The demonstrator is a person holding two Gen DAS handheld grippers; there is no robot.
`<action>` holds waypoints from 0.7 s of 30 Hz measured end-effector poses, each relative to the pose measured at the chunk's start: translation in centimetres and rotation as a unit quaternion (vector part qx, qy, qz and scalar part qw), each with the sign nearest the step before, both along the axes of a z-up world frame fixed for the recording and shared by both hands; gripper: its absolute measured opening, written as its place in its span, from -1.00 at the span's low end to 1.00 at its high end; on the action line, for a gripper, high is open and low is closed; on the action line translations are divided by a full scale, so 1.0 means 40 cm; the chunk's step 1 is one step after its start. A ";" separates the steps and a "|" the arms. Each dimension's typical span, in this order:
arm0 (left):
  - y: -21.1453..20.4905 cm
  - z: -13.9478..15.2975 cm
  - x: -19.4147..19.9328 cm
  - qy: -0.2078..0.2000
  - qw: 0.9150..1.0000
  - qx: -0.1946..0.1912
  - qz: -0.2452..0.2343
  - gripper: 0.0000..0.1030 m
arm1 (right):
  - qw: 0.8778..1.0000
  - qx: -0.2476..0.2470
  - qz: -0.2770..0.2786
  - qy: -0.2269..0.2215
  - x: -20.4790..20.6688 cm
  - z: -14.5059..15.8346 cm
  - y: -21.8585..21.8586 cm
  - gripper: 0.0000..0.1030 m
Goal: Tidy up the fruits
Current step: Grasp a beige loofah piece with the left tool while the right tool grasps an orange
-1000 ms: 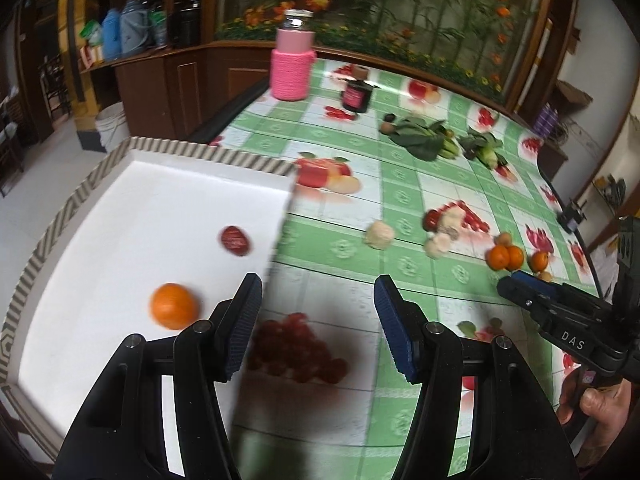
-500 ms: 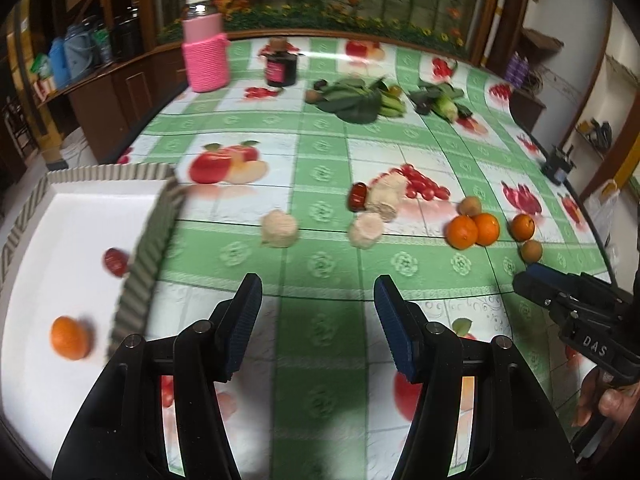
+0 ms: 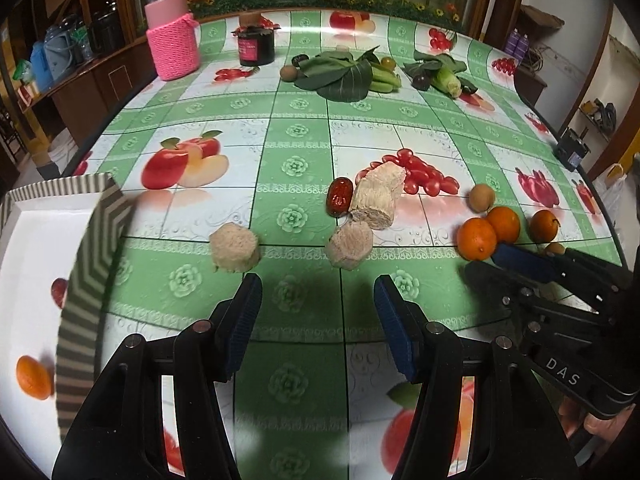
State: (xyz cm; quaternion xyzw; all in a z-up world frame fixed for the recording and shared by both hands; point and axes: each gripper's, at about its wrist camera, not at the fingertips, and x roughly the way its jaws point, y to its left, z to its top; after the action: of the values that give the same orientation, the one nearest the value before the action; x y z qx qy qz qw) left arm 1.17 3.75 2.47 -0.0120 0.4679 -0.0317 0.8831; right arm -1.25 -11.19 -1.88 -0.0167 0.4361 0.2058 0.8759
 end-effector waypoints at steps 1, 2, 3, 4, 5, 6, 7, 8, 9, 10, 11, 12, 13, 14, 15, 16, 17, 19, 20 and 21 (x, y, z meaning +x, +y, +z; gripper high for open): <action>-0.002 -0.002 0.004 0.001 1.000 0.000 -0.001 0.14 | 1.000 -0.002 0.000 -0.001 0.007 0.000 0.004 -0.35; -0.006 -0.004 0.011 0.001 1.000 0.000 -0.002 0.14 | 1.000 -0.004 0.001 -0.003 0.012 0.000 0.007 -0.35; -0.010 -0.005 0.017 0.001 1.000 0.001 -0.003 0.14 | 1.000 -0.006 0.002 -0.006 0.015 0.000 0.010 -0.34; -0.014 -0.007 0.020 0.001 1.000 0.002 -0.004 0.14 | 1.000 -0.008 0.003 -0.009 0.019 0.000 0.013 -0.35; -0.019 -0.010 0.027 0.002 1.000 0.004 -0.006 0.14 | 1.000 -0.008 0.004 -0.011 0.022 -0.001 0.014 -0.35; -0.023 -0.014 0.033 0.004 1.000 0.007 -0.008 0.14 | 1.000 -0.005 0.005 -0.013 0.024 -0.002 0.013 -0.35; -0.027 -0.018 0.037 0.004 1.000 0.009 -0.010 0.14 | 1.000 -0.003 0.006 -0.014 0.026 -0.002 0.012 -0.35; -0.030 -0.022 0.041 0.004 1.000 0.011 -0.012 0.14 | 1.000 -0.002 0.007 -0.015 0.026 -0.002 0.011 -0.39; -0.033 -0.025 0.045 0.004 1.000 0.012 -0.015 0.13 | 1.000 -0.003 0.007 -0.017 0.027 -0.002 0.010 -0.40; -0.035 -0.027 0.047 0.001 1.000 0.012 -0.019 0.12 | 1.000 -0.001 0.008 -0.018 0.026 -0.003 0.008 -0.40; -0.036 -0.027 0.047 -0.003 1.000 0.013 -0.022 0.08 | 1.000 0.002 0.008 -0.018 0.025 -0.003 0.005 -0.41; -0.036 -0.027 0.048 -0.005 1.000 0.013 -0.026 -0.10 | 1.000 0.006 0.008 -0.018 0.024 -0.002 0.002 -0.41; -0.037 -0.025 0.048 -0.009 0.999 0.015 -0.028 -0.33 | 1.000 0.012 0.008 -0.015 0.024 -0.002 -0.003 -0.41; -0.036 -0.024 0.049 -0.009 0.999 0.014 -0.029 -0.42 | 1.000 0.015 0.008 -0.013 0.023 -0.001 -0.005 -0.41; -0.033 -0.023 0.048 -0.009 0.999 0.011 -0.030 -0.50 | 1.000 0.019 0.008 -0.013 0.020 0.002 -0.008 -0.41; -0.031 -0.022 0.047 -0.008 0.999 0.009 -0.030 -0.50 | 1.000 0.022 0.008 -0.014 0.015 0.004 -0.009 -0.41; -0.027 -0.021 0.044 -0.007 1.000 0.007 -0.030 -0.50 | 1.000 0.026 0.009 -0.014 0.009 0.008 -0.012 -0.41; -0.025 -0.014 0.033 -0.011 0.999 0.006 -0.034 -0.50 | 0.999 0.039 0.010 -0.016 -0.006 0.016 -0.017 -0.41; -0.025 -0.009 0.026 -0.012 0.999 0.006 -0.036 -0.50 | 0.999 0.044 0.012 -0.016 -0.014 0.020 -0.018 -0.41; -0.023 0.000 0.015 -0.015 0.999 0.005 -0.038 -0.50 | 0.999 0.047 0.013 -0.017 -0.022 0.024 -0.017 -0.41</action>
State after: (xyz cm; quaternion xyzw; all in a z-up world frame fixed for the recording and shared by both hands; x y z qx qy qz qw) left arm 1.75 2.85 2.45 0.0111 0.4551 -0.0633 0.8881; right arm -2.13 -11.87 -0.92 0.0156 0.4105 0.2374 0.8803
